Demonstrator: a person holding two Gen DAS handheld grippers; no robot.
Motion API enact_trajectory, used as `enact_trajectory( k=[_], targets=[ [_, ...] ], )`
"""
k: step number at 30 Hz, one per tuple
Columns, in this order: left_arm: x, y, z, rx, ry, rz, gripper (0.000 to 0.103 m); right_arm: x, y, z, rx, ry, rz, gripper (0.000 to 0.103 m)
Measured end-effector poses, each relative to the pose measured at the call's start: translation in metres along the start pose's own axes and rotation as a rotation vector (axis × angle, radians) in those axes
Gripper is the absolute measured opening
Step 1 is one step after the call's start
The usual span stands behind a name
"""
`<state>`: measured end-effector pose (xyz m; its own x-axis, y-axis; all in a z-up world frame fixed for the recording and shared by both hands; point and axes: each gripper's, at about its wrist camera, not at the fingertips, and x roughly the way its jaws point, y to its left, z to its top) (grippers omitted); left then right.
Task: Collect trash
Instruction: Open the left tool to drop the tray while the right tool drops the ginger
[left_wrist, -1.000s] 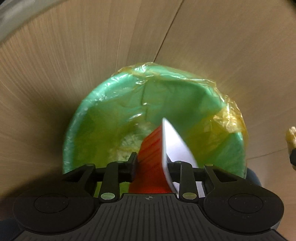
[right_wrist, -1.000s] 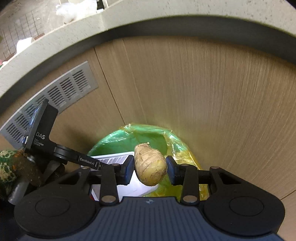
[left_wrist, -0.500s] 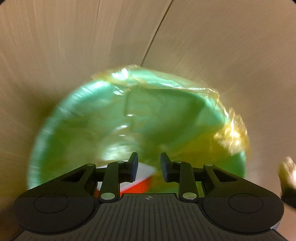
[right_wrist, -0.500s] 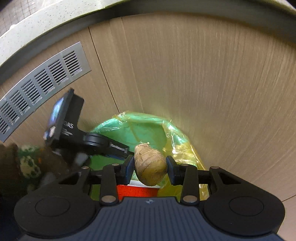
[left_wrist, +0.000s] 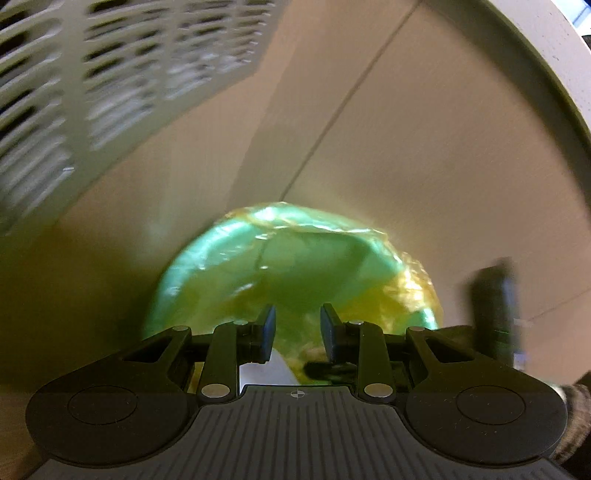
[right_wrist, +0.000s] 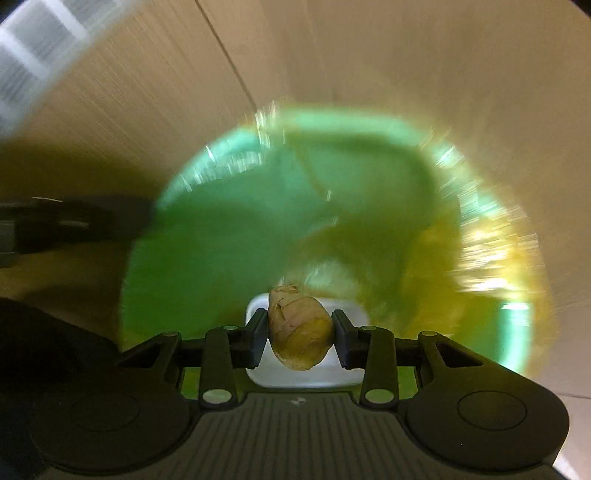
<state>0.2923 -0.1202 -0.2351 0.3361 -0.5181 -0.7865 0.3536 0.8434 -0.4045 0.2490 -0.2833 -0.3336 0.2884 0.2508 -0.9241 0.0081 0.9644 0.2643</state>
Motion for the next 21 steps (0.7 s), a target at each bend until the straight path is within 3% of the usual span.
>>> enact_trajectory(
  k=[5, 7, 10, 12, 15, 18, 21],
  targets=[
    [-0.005, 0.007, -0.003, -0.001, -0.017, 0.000, 0.030, 0.079, -0.014, 0.009, 0.135, 0.232, 0.041, 0.037],
    [-0.006, 0.006, -0.004, 0.011, -0.021, 0.003, 0.030, 0.097, -0.017, 0.008, 0.191, 0.268, 0.055, 0.037],
    [-0.001, 0.001, -0.006, 0.027, -0.021, 0.003, 0.030, 0.108, -0.003, 0.007, 0.147, 0.279, 0.104, 0.037],
    [0.000, 0.000, -0.007, 0.035, -0.017, -0.004, 0.029, 0.113, 0.009, 0.005, 0.100, 0.300, 0.120, 0.043],
    [0.002, -0.001, -0.006, 0.037, -0.018, -0.009, 0.029, 0.141, 0.029, 0.004, 0.061, 0.374, 0.152, 0.042],
    [0.002, -0.002, -0.006, 0.034, -0.021, -0.015, 0.029, 0.175, 0.036, 0.001, 0.040, 0.419, 0.052, 0.041],
    [0.003, -0.002, -0.006, 0.032, -0.023, -0.011, 0.029, 0.194, 0.026, 0.003, 0.047, 0.378, -0.094, 0.041]
  ],
)
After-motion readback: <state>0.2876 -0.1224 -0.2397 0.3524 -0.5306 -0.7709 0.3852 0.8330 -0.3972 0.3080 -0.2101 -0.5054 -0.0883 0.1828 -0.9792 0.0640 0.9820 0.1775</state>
